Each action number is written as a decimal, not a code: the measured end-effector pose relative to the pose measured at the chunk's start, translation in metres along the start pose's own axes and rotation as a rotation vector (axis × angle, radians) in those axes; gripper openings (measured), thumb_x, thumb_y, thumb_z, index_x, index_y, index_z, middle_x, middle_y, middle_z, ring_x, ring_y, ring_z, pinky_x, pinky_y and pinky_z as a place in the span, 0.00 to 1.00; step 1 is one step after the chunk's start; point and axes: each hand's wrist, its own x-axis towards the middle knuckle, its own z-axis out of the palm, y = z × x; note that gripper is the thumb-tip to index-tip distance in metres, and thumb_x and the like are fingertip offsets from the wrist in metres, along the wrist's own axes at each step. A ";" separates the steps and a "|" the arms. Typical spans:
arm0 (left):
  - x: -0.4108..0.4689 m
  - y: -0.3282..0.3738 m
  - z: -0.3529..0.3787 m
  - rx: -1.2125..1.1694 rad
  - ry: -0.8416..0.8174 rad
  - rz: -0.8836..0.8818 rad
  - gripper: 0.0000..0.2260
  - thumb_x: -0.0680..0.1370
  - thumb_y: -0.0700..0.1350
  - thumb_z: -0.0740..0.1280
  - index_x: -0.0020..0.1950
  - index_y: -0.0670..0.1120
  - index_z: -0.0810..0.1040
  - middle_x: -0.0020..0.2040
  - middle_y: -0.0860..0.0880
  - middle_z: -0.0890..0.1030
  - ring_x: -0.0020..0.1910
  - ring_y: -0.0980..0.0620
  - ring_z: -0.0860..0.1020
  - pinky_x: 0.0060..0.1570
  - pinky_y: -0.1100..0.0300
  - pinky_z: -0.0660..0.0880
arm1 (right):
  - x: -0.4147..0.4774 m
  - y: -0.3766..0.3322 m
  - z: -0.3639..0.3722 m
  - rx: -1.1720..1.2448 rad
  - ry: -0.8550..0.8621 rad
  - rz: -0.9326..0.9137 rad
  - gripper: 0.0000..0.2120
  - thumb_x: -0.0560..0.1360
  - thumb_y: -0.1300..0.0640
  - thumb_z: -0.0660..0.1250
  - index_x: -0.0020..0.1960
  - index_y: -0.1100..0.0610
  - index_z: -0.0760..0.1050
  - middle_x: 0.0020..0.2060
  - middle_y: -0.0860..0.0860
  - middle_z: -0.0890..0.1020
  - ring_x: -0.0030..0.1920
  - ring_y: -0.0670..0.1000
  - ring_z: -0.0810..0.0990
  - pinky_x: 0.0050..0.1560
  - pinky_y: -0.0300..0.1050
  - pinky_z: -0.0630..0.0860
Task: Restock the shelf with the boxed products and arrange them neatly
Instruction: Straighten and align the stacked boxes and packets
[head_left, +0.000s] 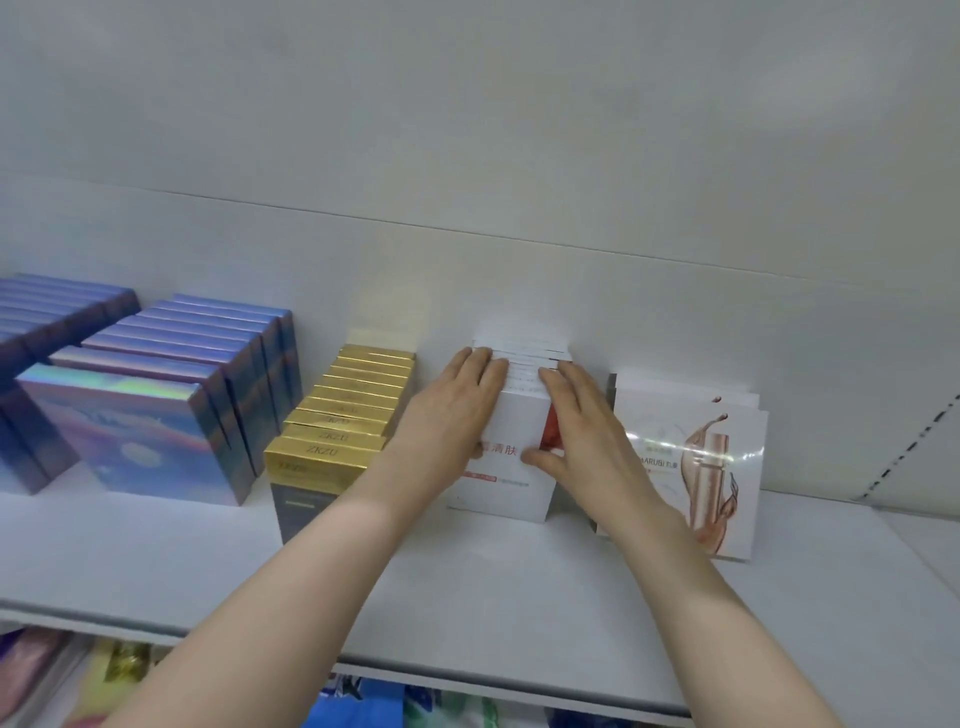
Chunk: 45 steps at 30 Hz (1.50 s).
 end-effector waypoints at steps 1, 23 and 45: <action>0.001 0.000 0.000 -0.021 -0.005 -0.006 0.43 0.69 0.43 0.76 0.76 0.44 0.53 0.77 0.44 0.55 0.77 0.45 0.53 0.69 0.56 0.65 | 0.003 0.000 0.000 0.006 0.001 0.005 0.43 0.71 0.53 0.76 0.78 0.56 0.56 0.78 0.53 0.54 0.78 0.52 0.52 0.75 0.43 0.52; -0.025 0.051 -0.002 -0.084 0.335 0.192 0.28 0.71 0.34 0.72 0.70 0.41 0.69 0.71 0.42 0.69 0.76 0.41 0.59 0.65 0.50 0.70 | -0.082 0.091 -0.069 -0.207 -0.009 0.292 0.54 0.66 0.49 0.79 0.80 0.50 0.48 0.79 0.51 0.52 0.79 0.55 0.50 0.74 0.56 0.60; 0.059 0.169 0.084 -0.164 0.251 -0.135 0.47 0.67 0.32 0.75 0.78 0.42 0.50 0.77 0.37 0.55 0.75 0.37 0.60 0.64 0.47 0.72 | -0.035 0.199 -0.051 -0.197 0.253 0.031 0.42 0.57 0.52 0.84 0.66 0.61 0.70 0.63 0.61 0.67 0.66 0.62 0.65 0.64 0.58 0.72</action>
